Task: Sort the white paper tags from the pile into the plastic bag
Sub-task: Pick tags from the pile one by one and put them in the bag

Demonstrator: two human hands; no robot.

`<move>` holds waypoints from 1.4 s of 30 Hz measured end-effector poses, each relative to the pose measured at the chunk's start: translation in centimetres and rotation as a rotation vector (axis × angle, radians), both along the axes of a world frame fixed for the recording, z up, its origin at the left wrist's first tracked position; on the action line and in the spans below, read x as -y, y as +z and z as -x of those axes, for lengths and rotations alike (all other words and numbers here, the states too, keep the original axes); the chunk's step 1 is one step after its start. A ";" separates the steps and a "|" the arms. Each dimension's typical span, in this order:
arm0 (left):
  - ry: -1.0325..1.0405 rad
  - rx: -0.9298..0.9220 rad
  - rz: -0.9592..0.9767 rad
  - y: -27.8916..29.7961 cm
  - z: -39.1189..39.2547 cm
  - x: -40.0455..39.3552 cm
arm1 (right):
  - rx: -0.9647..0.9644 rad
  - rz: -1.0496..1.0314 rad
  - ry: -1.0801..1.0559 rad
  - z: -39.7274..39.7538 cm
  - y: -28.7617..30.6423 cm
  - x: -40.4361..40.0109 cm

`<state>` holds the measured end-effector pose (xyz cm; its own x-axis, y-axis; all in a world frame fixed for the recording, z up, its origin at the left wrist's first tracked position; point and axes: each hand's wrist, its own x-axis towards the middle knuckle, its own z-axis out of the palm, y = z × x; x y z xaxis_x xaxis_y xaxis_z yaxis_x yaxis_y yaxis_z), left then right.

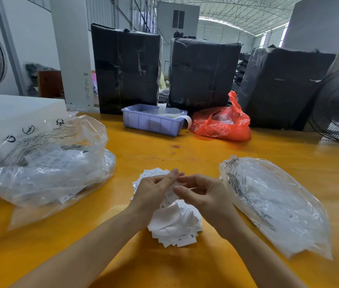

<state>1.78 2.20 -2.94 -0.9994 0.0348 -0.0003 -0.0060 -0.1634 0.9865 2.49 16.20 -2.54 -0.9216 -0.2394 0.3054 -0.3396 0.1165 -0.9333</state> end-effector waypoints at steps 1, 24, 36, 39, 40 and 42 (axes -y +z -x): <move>-0.011 0.007 -0.047 0.1 0.0 -0.1 | 0.031 0.016 0.018 0.0 0.0 0.0; 0.055 -0.120 0.264 2.0 1.2 3.4 | 0.025 0.147 -0.439 2.3 1.1 -4.3; 1.200 -0.203 0.690 3.6 2.5 20.2 | 0.155 -0.997 -0.779 8.0 -5.0 -15.8; 1.155 -0.100 0.873 2.9 2.6 20.3 | 0.150 -0.949 -0.790 7.6 -4.2 -15.0; 1.157 -0.071 0.912 2.8 2.7 20.0 | 0.139 -0.944 -0.794 6.9 -3.3 -14.4; 1.164 -0.035 0.976 2.9 2.9 19.4 | 0.097 -0.960 -0.804 5.8 -2.2 -13.4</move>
